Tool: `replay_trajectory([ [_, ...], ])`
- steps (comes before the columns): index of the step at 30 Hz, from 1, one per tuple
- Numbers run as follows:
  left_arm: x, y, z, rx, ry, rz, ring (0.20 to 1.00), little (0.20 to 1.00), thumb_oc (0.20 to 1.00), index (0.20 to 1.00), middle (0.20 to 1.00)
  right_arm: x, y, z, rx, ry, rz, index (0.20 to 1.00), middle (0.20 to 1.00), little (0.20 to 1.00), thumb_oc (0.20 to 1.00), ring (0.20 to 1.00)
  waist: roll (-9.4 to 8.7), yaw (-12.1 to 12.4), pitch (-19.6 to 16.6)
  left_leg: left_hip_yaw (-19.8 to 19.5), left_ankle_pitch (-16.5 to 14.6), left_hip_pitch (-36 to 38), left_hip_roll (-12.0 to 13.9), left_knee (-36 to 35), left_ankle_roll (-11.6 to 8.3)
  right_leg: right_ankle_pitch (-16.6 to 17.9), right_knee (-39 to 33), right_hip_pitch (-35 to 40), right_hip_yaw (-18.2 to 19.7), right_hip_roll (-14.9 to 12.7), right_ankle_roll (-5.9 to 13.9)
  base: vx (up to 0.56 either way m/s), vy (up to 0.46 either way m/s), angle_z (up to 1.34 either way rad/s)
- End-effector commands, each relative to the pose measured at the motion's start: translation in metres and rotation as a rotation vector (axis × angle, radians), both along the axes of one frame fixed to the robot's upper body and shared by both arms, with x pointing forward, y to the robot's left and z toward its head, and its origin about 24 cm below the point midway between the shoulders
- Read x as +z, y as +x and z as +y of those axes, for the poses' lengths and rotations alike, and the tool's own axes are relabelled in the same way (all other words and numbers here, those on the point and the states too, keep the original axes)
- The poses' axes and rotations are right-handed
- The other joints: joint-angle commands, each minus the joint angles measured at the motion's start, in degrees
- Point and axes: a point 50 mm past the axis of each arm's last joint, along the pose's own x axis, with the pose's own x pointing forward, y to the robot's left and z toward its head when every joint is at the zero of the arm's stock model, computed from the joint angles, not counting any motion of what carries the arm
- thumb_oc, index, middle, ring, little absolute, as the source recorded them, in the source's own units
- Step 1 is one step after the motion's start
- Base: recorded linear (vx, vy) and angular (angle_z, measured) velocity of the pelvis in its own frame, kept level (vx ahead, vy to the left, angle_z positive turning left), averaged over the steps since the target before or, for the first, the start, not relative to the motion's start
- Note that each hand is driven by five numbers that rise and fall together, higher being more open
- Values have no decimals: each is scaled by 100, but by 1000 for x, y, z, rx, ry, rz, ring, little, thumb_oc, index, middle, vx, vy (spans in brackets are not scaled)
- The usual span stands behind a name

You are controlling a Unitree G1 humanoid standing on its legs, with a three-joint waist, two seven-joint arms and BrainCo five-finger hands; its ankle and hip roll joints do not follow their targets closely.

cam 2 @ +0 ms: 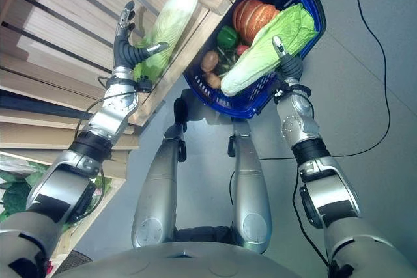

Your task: Pick up fruits and vegetables into the basket

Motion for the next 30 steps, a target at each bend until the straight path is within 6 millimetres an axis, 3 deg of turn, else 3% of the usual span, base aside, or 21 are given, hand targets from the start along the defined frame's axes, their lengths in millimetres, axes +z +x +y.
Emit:
replay_trajectory([
  [1,19,0,-5,-41,-48,-92,1000,1000,1000,1000,1000,33,2,-30,-119,-86,-81,200,200,200,200,200,381,96,-23,52,184,-17,-183,-353,-3,-659,755,144,-386,162,167,0,0,0],
  [12,26,8,-20,-91,-43,-95,1000,1000,1000,1000,1000,26,19,-52,-273,-311,137,200,200,200,200,200,604,229,-23,-9,201,-249,-253,-215,14,-670,878,-83,-437,118,152,0,0,0],
  [27,27,8,-41,-149,-60,-115,1000,1000,1000,1000,1000,15,26,-56,-380,-518,397,200,200,200,200,200,844,390,-23,-71,239,-457,-310,-128,31,-707,1014,-320,-457,111,129,-3,4,1],
  [28,27,8,-41,-151,-61,-116,1000,1000,1000,1000,1000,15,26,-56,-383,-521,408,319,319,319,319,319,848,394,-23,-73,242,-459,-312,-130,32,-705,1013,-322,-461,110,129,-7,14,5],
  [29,27,7,-41,-153,-65,-118,1000,1000,1000,1000,1000,14,26,-58,-389,-531,427,617,617,617,617,617,862,406,-23,-75,246,-472,-311,-127,33,-706,1018,-334,-460,110,129,-5,14,6],
  [30,27,7,-42,-154,-65,-118,1000,1000,1000,1000,1000,14,26,-59,-392,-538,434,702,702,702,702,702,867,410,-23,-78,245,-473,-310,-127,31,-709,1023,-338,-460,109,129,-6,19,6],
])
